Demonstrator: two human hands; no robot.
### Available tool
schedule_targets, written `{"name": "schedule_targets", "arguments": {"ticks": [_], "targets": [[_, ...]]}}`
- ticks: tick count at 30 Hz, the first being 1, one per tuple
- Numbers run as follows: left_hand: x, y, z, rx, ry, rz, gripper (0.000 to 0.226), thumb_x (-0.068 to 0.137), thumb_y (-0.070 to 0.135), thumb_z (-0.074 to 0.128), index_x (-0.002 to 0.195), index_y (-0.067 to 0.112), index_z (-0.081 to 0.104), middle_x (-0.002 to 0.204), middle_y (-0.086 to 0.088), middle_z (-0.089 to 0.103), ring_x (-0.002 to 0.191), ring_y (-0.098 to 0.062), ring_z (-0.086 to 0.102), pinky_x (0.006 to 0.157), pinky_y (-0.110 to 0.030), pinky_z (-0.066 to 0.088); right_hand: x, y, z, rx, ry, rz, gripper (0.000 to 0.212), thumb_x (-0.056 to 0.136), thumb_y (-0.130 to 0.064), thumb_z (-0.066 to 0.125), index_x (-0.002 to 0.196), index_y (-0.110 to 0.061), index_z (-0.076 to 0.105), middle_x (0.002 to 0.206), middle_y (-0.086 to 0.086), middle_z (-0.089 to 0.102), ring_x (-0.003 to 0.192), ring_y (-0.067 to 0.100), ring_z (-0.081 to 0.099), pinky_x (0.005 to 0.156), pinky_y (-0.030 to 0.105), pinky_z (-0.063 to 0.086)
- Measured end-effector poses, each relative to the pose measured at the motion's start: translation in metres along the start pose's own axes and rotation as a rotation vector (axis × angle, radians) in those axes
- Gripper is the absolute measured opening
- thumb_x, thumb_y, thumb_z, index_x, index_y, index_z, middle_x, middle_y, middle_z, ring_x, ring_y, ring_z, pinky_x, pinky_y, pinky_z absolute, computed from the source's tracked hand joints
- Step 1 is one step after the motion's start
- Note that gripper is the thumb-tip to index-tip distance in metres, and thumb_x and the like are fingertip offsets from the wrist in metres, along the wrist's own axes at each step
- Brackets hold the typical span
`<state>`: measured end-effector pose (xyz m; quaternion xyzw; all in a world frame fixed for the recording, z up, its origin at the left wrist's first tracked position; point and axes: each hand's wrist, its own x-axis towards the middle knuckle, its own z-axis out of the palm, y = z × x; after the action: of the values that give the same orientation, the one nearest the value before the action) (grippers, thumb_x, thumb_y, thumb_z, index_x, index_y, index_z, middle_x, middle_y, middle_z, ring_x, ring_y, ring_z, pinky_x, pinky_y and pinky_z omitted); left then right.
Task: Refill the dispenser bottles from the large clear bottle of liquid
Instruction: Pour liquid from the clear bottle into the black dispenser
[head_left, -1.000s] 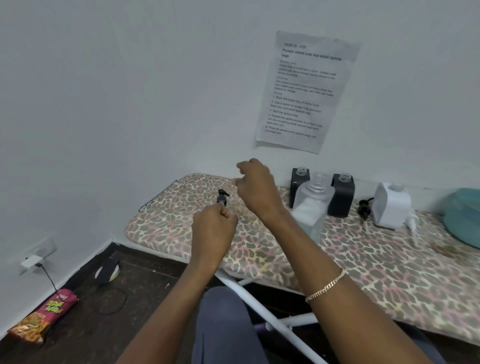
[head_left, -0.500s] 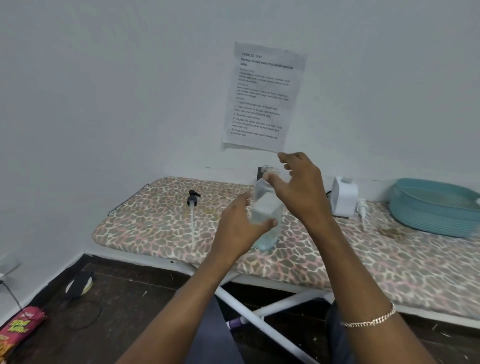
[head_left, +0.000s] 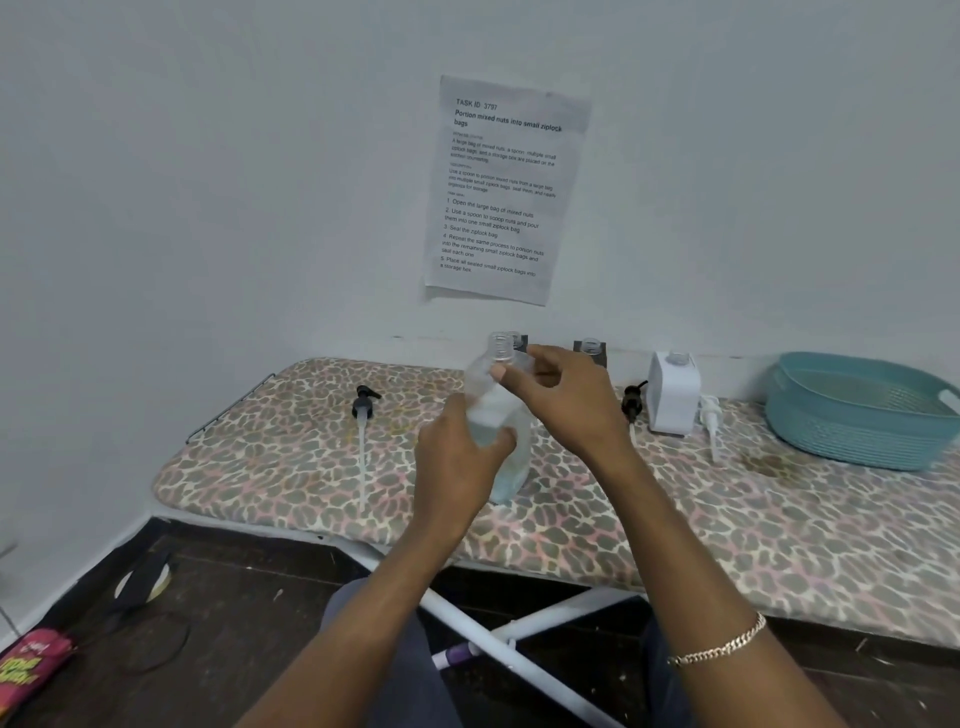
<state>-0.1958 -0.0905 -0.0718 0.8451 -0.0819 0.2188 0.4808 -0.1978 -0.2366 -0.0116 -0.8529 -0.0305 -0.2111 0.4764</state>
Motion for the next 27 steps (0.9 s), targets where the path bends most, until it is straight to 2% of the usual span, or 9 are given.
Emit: {"name": "schedule_targets", "arguments": {"ticks": [3,8,10,13,16,18,21,23,27], "targets": [[0.011,-0.006,-0.008,0.029,0.053,0.013,0.042,0.088,0.033,0.081,0.118,0.012,0.062,0.1,0.001,0.069,0.086,-0.015,0.065,0.068,-0.029,0.053,0.015,0.0,0.013,0.037,-0.014,-0.015,0.071,0.083,-0.071,0.072,0.13,-0.017,0.072,0.116,-0.002,0.076,0.105,0.011,0.071,0.092,0.038,0.06],[0.03,-0.018,-0.018,0.044,0.109,-0.007,0.041,0.087,0.034,0.081,0.118,0.015,0.062,0.104,0.001,0.07,0.09,-0.017,0.066,0.07,-0.033,0.054,0.037,-0.003,0.034,0.099,-0.089,-0.004,0.081,0.081,-0.077,0.068,0.142,-0.023,0.064,0.131,-0.006,0.071,0.113,0.007,0.069,0.098,0.044,0.06],[0.033,-0.023,-0.02,0.052,0.128,-0.006,0.039,0.087,0.033,0.081,0.116,0.014,0.061,0.103,0.001,0.069,0.088,-0.016,0.065,0.068,-0.028,0.052,0.043,0.001,0.038,0.143,-0.114,-0.005,0.069,0.091,-0.062,0.07,0.144,-0.018,0.062,0.13,-0.009,0.069,0.114,0.006,0.067,0.098,0.039,0.058],[0.035,-0.027,-0.022,0.061,0.149,-0.006,0.036,0.086,0.03,0.081,0.111,0.013,0.061,0.1,0.001,0.068,0.082,-0.008,0.061,0.063,-0.015,0.044,0.049,0.014,0.042,0.185,-0.062,0.024,0.043,0.101,-0.042,0.067,0.134,-0.015,0.069,0.112,-0.009,0.068,0.105,0.005,0.066,0.092,0.019,0.046],[0.033,-0.028,-0.022,0.059,0.164,-0.011,0.035,0.086,0.023,0.08,0.112,0.01,0.061,0.095,0.004,0.062,0.085,0.018,0.053,0.065,-0.006,0.041,0.058,0.038,0.05,0.115,0.048,0.05,0.017,0.1,-0.034,0.066,0.106,-0.017,0.067,0.099,0.0,0.066,0.089,0.01,0.063,0.087,0.023,0.047],[0.031,-0.03,-0.021,0.057,0.178,-0.004,0.035,0.086,0.019,0.08,0.114,0.006,0.063,0.093,0.006,0.057,0.088,0.032,0.042,0.069,-0.001,0.038,0.06,0.05,0.057,0.046,0.11,0.093,0.027,0.099,-0.034,0.067,0.115,-0.012,0.068,0.113,0.0,0.068,0.1,0.014,0.062,0.094,0.033,0.051],[0.031,-0.034,-0.02,0.058,0.182,0.011,0.036,0.087,0.019,0.08,0.116,0.004,0.063,0.092,0.007,0.055,0.089,0.036,0.04,0.069,0.002,0.036,0.059,0.057,0.065,-0.009,0.159,0.105,0.025,0.098,-0.034,0.068,0.111,-0.012,0.066,0.112,0.011,0.068,0.105,0.027,0.063,0.091,0.041,0.05],[0.032,-0.035,-0.019,0.064,0.173,0.011,0.037,0.088,0.02,0.08,0.117,0.005,0.061,0.092,0.008,0.053,0.089,0.036,0.038,0.067,0.001,0.036,0.06,0.06,0.074,-0.041,0.141,0.16,0.049,0.099,-0.033,0.069,0.135,-0.002,0.058,0.133,0.017,0.063,0.125,0.033,0.057,0.103,0.04,0.045],[0.032,-0.034,-0.02,0.092,0.136,-0.013,0.042,0.087,0.025,0.078,0.12,0.009,0.058,0.098,0.004,0.055,0.088,0.029,0.04,0.06,-0.008,0.031,0.072,0.069,0.096,-0.044,0.149,0.23,0.084,0.095,-0.045,0.072,0.158,-0.004,0.034,0.158,0.013,0.046,0.148,0.031,0.041,0.117,0.043,0.039]]}}
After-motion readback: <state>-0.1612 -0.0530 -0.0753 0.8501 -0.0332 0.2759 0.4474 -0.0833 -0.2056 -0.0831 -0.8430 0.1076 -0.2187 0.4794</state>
